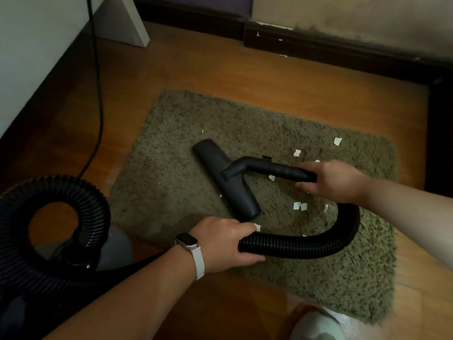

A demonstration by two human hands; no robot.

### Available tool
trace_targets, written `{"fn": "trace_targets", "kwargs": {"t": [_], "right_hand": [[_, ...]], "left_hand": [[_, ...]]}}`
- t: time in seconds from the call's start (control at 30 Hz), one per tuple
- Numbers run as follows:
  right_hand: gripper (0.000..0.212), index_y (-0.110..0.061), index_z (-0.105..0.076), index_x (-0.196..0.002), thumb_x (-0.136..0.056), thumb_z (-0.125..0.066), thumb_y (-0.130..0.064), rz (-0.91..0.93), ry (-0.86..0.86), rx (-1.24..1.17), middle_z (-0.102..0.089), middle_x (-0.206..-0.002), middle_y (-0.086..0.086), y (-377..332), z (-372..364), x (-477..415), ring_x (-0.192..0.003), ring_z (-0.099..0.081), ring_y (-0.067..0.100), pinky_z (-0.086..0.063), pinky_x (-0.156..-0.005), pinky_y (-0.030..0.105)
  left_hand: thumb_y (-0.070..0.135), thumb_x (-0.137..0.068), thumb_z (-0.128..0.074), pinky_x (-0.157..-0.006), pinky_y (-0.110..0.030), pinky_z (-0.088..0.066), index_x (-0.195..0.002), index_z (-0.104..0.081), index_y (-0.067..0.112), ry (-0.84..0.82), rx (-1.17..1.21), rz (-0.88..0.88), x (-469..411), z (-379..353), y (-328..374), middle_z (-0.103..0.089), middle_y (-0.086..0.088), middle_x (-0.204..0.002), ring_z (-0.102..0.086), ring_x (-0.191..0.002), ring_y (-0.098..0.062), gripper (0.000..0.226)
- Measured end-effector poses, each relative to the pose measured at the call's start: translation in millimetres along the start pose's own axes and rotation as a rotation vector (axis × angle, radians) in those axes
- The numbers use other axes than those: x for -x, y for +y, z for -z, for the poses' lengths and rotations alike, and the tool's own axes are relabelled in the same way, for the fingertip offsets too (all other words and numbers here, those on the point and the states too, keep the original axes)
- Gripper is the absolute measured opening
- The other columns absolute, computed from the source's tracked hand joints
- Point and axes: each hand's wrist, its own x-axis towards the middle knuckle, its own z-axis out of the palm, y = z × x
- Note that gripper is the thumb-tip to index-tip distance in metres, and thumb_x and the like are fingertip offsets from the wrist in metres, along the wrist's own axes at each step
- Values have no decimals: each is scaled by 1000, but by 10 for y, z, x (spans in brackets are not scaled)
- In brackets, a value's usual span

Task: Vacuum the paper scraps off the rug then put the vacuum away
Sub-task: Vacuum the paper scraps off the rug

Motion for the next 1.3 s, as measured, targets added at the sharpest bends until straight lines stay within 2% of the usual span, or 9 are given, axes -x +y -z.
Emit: {"fn": "trace_targets", "kwargs": {"t": [0.13, 0.33, 0.43, 0.6, 0.83, 0.9, 1.07, 1.17, 1.3], "right_hand": [[46, -37, -50, -135, -93, -55, -56, 75, -13, 104, -66, -81, -10, -146, -30, -51, -67, -61, 10, -52, -62, 29], [34, -40, -52, -125, -94, -54, -52, 203, -44, 194, -59, -72, -12, -299, -13, -65, -62, -56, 9, -52, -62, 30], [40, -38, -51, -133, -96, -56, -50, 125, -42, 161, -59, -69, -13, -178, 79, -46, -58, -57, 3, -49, -54, 26], [48, -38, -48, -138, -93, -59, -53, -44, 13, 24, -63, -72, -12, 71, 118, 4, -57, -60, 6, -43, -47, 23], [51, -35, -47, -142, -95, -57, -50, -30, 24, 62, -60, -71, -13, -38, 61, 19, -56, -56, 4, -44, -48, 24], [51, -36, -46, -142, -95, -57, -50, -18, 25, 72, -59, -71, -14, -87, 58, 13, -57, -55, 3, -43, -48, 24], [51, -38, -45, -142, -95, -56, -52, -71, 33, 27, -62, -74, -10, -41, 62, 12, -56, -59, 7, -42, -45, 23], [48, -37, -48, -140, -95, -58, -50, -78, 49, 5, -62, -71, -11, -28, 36, 34, -51, -56, 5, -38, -42, 22], [40, -37, -55, -132, -93, -62, -47, -94, 69, -90, -63, -68, -11, 35, 53, 60, -50, -58, 7, -39, -44, 21]], "left_hand": [[73, -84, -46, -71, -32, -54, -112, -52, 35, -31, -23, 11, 65, -50, -2, -61, 12, -93, -60, -81, -9, 48], [71, -85, -48, -72, -33, -54, -113, -53, 32, -47, -21, 19, 99, -75, 10, -61, 10, -93, -59, -82, -10, 48], [73, -84, -47, -75, -34, -54, -116, -52, 34, -34, 3, 46, 88, -71, 11, -62, 10, -96, -61, -86, -11, 51], [72, -84, -48, -74, -33, -54, -117, -52, 33, 12, -5, 26, 20, -17, 113, -63, 11, -98, -62, -88, -11, 51], [71, -88, -43, -76, -34, -56, -121, -46, 31, -109, -49, 74, 99, -91, 117, -61, 9, -105, -62, -89, -11, 52], [73, -86, -42, -74, -33, -56, -116, -44, 34, -125, -55, 136, 134, -102, 87, -60, 11, -102, -62, -88, -11, 49], [85, -77, -37, -70, -34, -55, -102, -45, 34, -150, -97, 431, 286, -2, -92, -59, 11, -90, -61, -80, -13, 58], [86, -76, -35, -68, -32, -54, -96, -45, 35, -99, -108, 421, 322, 100, -126, -56, 12, -83, -59, -75, -9, 56], [86, -74, -37, -60, -25, -50, -93, -49, 34, 74, -99, 320, 289, 197, -118, -55, 13, -77, -58, -70, -4, 57]]}}
